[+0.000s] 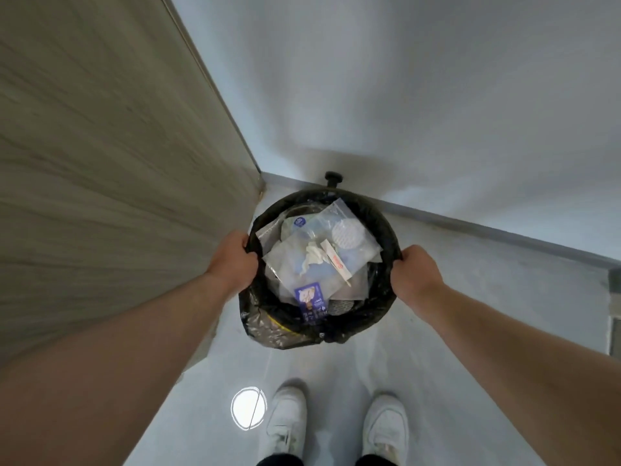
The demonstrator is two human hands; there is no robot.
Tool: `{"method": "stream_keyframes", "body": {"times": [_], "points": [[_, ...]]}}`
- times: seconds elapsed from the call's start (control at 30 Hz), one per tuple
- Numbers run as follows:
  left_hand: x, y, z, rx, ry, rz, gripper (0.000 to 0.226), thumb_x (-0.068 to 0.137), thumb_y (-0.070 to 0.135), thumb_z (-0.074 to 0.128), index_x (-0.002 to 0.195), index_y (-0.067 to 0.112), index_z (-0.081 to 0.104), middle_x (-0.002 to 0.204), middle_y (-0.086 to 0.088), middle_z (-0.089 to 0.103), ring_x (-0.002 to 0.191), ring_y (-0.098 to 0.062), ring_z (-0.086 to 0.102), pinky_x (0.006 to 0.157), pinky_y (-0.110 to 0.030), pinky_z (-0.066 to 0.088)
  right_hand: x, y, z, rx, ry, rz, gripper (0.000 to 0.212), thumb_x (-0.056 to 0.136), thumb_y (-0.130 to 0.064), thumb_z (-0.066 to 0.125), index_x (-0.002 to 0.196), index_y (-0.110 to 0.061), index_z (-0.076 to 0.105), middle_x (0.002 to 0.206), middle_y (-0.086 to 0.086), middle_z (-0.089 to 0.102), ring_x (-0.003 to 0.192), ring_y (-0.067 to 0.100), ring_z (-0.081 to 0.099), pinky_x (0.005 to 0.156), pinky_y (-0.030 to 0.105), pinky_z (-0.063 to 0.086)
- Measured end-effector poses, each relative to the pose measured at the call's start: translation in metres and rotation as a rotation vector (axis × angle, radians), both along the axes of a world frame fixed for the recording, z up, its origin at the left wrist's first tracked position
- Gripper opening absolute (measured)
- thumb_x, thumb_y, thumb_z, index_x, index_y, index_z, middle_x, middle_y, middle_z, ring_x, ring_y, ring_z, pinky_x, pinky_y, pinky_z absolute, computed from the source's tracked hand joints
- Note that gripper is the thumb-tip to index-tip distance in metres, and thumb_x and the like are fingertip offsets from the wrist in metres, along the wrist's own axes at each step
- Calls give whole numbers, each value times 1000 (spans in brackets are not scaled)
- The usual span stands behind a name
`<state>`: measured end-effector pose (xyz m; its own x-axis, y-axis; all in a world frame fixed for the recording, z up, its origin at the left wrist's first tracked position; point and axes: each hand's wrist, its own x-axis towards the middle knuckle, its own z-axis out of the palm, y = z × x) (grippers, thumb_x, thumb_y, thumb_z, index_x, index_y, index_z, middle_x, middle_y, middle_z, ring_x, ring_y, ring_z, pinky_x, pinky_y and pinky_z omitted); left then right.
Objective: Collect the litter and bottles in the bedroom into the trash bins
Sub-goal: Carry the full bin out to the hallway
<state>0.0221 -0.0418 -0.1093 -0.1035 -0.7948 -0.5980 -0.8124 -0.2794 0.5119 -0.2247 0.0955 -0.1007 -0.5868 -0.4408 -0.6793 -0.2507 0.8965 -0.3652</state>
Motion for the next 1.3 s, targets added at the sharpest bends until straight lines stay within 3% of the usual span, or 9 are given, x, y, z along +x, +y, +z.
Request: {"method": "stream_keyframes", "body": {"times": [0.17, 0.43, 0.6, 0.67, 0.77, 0.87, 1.0, 1.17, 1.3], "points": [[-6, -23, -7, 0, 51, 55, 19, 87, 0, 51, 97, 15, 55, 93, -17, 58, 83, -27, 55, 72, -36, 47, 2, -26, -16, -55, -10, -45, 14, 90, -7, 43, 97, -5, 55, 84, 10, 55, 73, 25, 52, 60, 29, 39], [1, -31, -11, 42, 115, 94, 19, 87, -3, 55, 99, 12, 58, 80, -9, 51, 73, -20, 47, 68, -30, 41, 0, -26, -20, -137, -53, -100, 15, 90, -4, 39, 97, -6, 52, 79, 5, 50, 65, 15, 45, 50, 25, 33], [-6, -27, -8, 6, 102, 122, 17, 88, -4, 56, 92, 13, 56, 68, 1, 45, 65, -15, 44, 56, -23, 37, 3, -28, -16, -111, -70, -197, 17, 90, -5, 39, 97, -11, 54, 83, 9, 55, 76, 28, 57, 62, 32, 50], [-7, -26, -3, -9, 55, 110, 15, 87, 0, 59, 100, 8, 60, 77, -5, 56, 74, -22, 55, 61, -25, 43, 5, -30, -11, -56, -85, -196, 20, 90, -7, 40, 98, -10, 57, 88, 11, 60, 83, 33, 61, 72, 39, 57], [-11, -23, 18, 26, 28, 95, 43, 87, 16, 66, 126, 6, 53, 119, -17, 60, 112, -34, 58, 92, -39, 50, 9, -37, 14, 33, -101, -82, 31, 93, -16, 43, 119, -5, 56, 101, 13, 60, 84, 30, 57, 59, 30, 47], [-21, -16, 68, 12, 67, 64, 74, 86, 32, 68, 148, 14, 30, 151, -11, 36, 136, -28, 38, 111, -43, 35, 12, -44, 64, -32, -113, -49, 52, 95, -28, 45, 143, -11, 33, 130, 13, 51, 97, 28, 49, 71, 30, 38], [-27, 0, 167, -63, 239, 137, 68, 86, 29, 69, 145, 18, 38, 150, -5, 39, 138, -18, 36, 112, -38, 34, 20, -51, 175, -264, -144, 63, 45, 99, -28, 39, 140, -11, 38, 136, 15, 49, 118, 33, 50, 86, 32, 38], [-20, 28, 310, -132, 329, 233, 59, 89, 29, 64, 142, 18, 42, 149, 0, 41, 137, -15, 37, 113, -37, 33, 32, -34, 320, -284, -100, 318, 42, 98, 1, 36, 140, 1, 35, 146, 17, 38, 132, 27, 38, 105, 26, 27], [-4, 67, 430, -187, 426, 356, 55, 91, 29, 61, 141, 15, 43, 148, -1, 43, 135, -12, 40, 111, -28, 31, 49, -7, 430, -440, -334, 246, 40, 99, -39, 30, 130, -21, 48, 133, 6, 49, 118, 16, 44, 108, 41, 33]]}}
